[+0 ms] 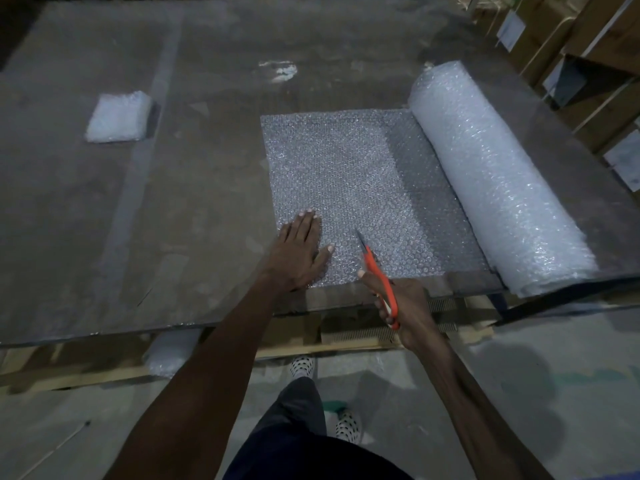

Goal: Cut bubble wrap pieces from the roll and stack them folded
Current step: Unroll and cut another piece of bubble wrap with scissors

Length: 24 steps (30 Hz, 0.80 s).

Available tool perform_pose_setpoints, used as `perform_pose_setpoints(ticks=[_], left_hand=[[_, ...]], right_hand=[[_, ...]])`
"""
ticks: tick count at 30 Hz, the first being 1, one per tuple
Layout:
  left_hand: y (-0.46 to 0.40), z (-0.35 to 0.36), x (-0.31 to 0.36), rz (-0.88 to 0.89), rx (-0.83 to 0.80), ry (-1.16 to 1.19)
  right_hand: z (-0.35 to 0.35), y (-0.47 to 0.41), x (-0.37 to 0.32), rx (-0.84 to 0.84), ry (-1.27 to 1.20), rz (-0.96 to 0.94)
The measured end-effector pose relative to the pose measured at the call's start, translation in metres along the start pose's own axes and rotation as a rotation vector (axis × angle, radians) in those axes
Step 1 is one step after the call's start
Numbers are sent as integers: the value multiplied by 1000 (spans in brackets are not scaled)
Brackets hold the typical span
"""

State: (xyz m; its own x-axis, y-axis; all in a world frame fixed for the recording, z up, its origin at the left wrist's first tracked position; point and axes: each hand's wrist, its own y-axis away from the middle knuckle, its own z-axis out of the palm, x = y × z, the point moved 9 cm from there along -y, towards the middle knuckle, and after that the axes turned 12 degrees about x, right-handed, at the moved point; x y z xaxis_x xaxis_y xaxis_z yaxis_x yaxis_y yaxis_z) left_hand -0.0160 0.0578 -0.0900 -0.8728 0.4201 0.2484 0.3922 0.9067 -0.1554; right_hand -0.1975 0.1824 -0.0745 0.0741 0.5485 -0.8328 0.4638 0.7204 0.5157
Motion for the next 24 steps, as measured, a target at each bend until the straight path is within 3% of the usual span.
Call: perform_pose_setpoints(ticks=[24], left_hand=[[9,-3,-1,-19,0,8]], right_hand=[[12,-6,-13,-31,5,14]])
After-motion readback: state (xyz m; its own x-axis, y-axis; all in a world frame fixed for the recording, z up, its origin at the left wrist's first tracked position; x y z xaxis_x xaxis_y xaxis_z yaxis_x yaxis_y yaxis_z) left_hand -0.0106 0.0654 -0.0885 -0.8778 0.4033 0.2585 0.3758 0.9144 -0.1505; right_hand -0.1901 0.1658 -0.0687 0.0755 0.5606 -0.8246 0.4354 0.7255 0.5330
